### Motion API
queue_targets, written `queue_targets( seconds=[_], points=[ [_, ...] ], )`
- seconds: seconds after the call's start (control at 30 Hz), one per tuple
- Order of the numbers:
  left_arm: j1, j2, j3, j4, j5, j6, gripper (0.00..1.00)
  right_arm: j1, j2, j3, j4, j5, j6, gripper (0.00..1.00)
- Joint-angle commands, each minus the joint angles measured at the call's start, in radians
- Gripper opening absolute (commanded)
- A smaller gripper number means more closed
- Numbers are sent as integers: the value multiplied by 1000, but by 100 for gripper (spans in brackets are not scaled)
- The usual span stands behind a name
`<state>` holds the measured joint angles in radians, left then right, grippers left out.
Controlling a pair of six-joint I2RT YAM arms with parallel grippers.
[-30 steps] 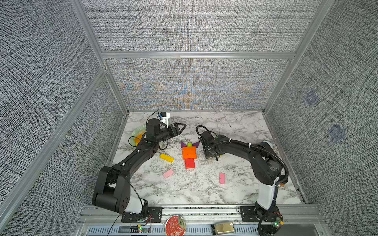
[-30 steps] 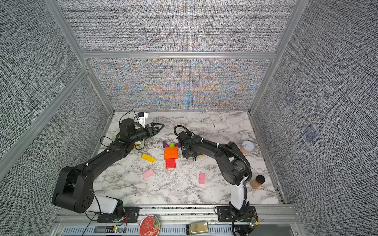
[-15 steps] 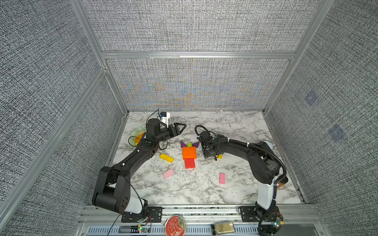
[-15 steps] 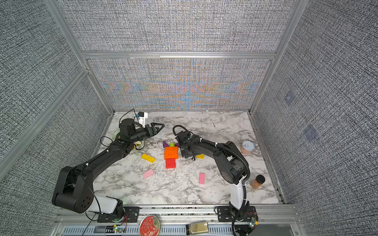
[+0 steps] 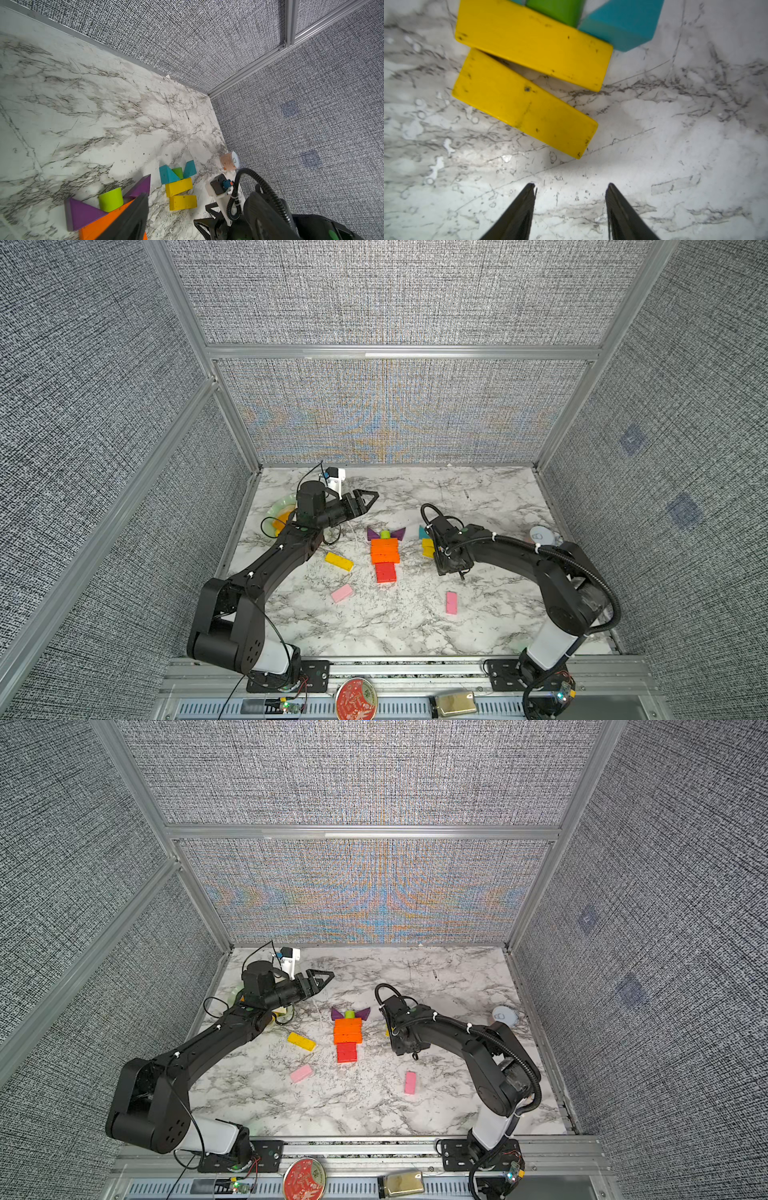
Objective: Assemble a carrot with building blocks
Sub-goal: Assemble the building block at the center of the board.
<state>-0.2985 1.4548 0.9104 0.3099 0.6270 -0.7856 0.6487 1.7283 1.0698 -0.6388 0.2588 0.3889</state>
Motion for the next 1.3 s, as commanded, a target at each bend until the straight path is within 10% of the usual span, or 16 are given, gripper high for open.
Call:
queue_targets(
  seconds=[0.0, 1.27],
  points=[
    [1, 2, 9, -12, -3, 7, 77, -10, 14, -8, 12, -11, -6, 55],
    [1, 13, 15, -28, -12, 22, 77, -77, 121, 84, 76, 2, -72, 51]
  ],
)
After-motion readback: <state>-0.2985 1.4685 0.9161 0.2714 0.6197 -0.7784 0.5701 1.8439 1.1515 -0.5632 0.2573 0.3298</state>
